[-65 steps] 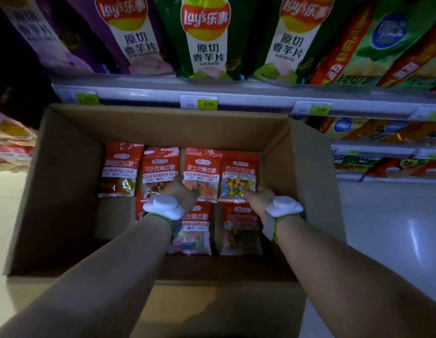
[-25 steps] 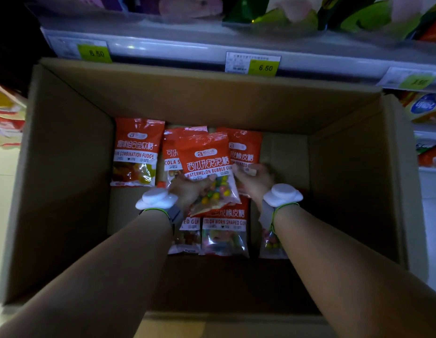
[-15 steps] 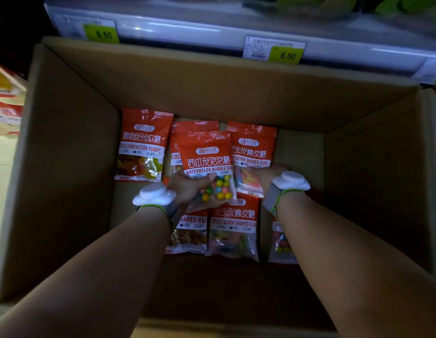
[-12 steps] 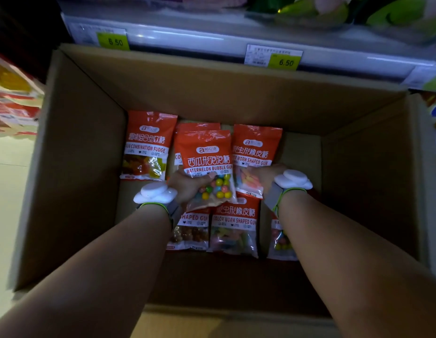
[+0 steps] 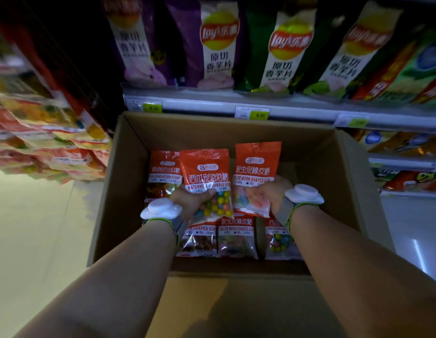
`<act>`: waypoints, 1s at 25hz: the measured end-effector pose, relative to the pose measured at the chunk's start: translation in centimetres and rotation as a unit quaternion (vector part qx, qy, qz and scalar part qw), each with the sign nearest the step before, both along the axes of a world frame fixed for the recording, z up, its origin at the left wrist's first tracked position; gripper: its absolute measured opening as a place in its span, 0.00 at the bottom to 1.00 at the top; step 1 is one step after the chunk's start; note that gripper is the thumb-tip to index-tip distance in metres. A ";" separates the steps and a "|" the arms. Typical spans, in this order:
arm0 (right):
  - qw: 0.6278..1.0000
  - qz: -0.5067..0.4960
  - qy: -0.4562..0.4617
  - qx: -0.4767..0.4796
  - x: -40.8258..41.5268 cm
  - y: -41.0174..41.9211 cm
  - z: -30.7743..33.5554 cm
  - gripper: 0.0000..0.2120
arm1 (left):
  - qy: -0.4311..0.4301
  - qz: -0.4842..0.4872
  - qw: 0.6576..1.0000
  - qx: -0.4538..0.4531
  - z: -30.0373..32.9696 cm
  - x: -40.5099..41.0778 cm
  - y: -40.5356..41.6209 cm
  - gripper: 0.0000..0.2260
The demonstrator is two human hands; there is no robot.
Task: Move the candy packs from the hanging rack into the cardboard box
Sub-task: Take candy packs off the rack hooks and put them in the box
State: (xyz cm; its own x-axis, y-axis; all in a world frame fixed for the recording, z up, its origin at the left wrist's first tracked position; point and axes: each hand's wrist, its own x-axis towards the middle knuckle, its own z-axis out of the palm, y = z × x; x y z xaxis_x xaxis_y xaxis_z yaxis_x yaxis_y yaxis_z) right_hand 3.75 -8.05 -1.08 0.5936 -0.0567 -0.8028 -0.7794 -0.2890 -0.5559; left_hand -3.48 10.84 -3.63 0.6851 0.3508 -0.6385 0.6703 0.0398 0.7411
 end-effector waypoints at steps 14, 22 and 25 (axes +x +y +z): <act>0.968 -0.014 -0.249 0.022 -10.0 -3.6 15.1 0.10 | -0.129 -0.037 0.990 0.037 14.8 -7.6 -1.2 0.15; 0.969 0.049 -0.235 0.058 -17.8 -6.1 20.0 0.10 | -0.203 0.028 0.978 0.030 20.6 -18.1 -4.3 0.13; 0.957 0.073 -0.267 0.087 -20.9 -5.3 22.7 0.09 | -0.215 0.043 0.973 0.076 23.1 -21.9 -3.8 0.10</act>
State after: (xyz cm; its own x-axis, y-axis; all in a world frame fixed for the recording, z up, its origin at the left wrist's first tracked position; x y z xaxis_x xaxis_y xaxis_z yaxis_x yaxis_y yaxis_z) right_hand -17.18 -13.36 21.60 0.9128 0.1652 -0.3734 -0.3302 -0.2391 -0.9131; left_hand -25.33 7.03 19.47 0.8410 0.4871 -0.2356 0.2960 -0.0496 0.9539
